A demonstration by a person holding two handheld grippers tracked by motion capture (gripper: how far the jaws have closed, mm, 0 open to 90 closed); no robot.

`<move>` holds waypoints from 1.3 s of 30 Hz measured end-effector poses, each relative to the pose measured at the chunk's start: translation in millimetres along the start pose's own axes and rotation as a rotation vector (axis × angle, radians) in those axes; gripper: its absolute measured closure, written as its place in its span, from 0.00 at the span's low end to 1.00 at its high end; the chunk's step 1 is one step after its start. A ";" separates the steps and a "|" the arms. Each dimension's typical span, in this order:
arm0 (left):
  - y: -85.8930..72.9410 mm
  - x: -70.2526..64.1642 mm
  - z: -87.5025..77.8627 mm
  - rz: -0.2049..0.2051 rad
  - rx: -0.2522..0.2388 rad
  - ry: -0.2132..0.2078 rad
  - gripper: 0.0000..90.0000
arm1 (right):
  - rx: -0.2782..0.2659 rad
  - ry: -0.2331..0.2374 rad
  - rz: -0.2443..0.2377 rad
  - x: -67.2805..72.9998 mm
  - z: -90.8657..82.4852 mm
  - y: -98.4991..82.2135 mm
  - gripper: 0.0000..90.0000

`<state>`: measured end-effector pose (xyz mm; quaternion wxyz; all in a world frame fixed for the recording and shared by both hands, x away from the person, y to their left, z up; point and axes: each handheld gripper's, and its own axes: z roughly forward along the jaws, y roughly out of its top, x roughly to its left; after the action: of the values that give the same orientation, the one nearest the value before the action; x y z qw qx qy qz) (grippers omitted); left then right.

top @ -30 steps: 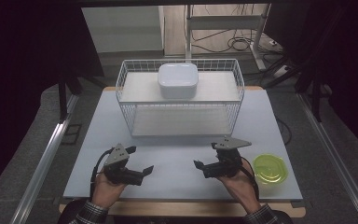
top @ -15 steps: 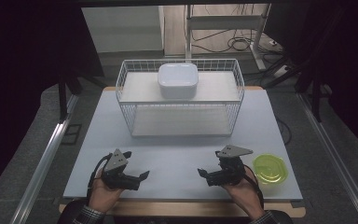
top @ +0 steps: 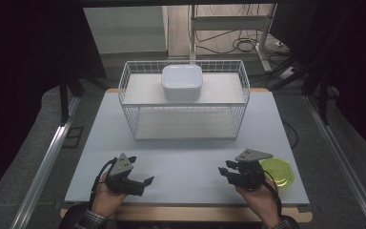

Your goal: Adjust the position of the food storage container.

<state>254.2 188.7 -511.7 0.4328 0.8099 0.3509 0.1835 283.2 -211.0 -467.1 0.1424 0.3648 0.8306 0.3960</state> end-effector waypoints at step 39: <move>3.8 -5.0 6.1 0.012 0.005 -0.056 0.04 | 0.013 -0.449 0.337 -106.0 -109.6 -78.3 1.00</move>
<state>256.0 180.1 -511.9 0.4395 0.8178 0.3342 0.1622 260.5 -380.8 -461.5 0.2528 0.5773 0.7083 0.3179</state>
